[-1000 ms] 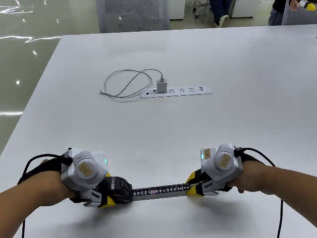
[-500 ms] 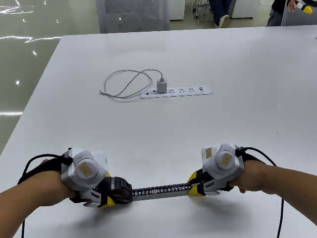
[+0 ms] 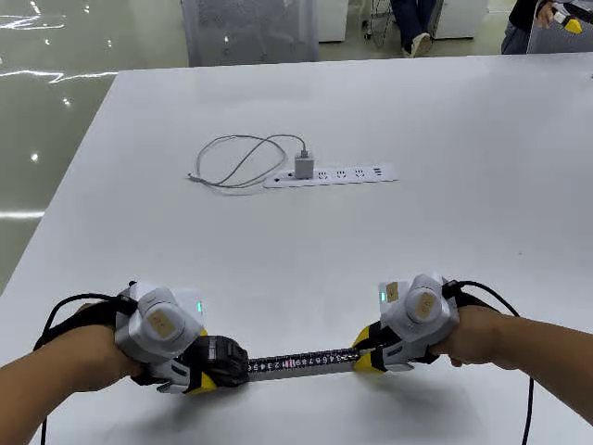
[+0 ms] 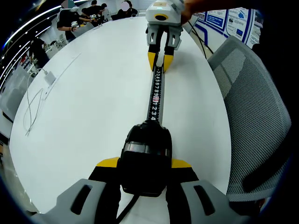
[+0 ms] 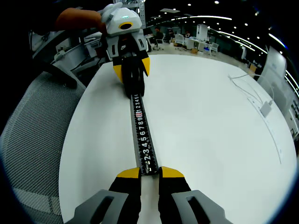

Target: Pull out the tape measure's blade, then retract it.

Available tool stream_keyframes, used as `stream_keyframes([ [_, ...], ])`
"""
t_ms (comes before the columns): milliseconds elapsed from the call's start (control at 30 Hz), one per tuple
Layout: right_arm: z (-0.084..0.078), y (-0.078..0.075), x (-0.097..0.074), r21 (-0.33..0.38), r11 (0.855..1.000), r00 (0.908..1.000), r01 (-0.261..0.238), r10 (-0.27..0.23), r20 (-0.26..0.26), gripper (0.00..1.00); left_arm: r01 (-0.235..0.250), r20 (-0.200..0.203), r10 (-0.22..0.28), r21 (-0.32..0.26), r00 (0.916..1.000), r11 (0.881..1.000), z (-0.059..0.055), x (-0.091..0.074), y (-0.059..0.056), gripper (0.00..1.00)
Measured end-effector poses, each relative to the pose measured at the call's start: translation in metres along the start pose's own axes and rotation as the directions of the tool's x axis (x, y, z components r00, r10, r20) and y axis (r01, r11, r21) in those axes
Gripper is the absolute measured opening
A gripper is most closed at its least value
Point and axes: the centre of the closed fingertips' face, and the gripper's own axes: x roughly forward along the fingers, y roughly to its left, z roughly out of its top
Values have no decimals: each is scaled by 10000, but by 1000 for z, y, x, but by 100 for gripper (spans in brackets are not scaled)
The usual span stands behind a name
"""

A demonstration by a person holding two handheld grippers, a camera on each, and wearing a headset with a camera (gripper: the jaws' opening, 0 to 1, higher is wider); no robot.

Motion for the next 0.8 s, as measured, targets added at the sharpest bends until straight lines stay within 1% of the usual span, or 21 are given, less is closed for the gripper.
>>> stream_keyframes([
  [300,0,0,-1,59,10000,10000,-11,11,-36,9,19,-18,-19,4,10000,10000,0,0,0,32],
  [433,0,0,-1,87,9999,9999,68,-68,-93,9,6,-32,-6,-14,10000,10000,0,0,0,32],
  [800,0,0,-1,160,9999,10000,-6,6,-8,8,59,-67,-59,-24,10000,10000,0,0,0,32],
])
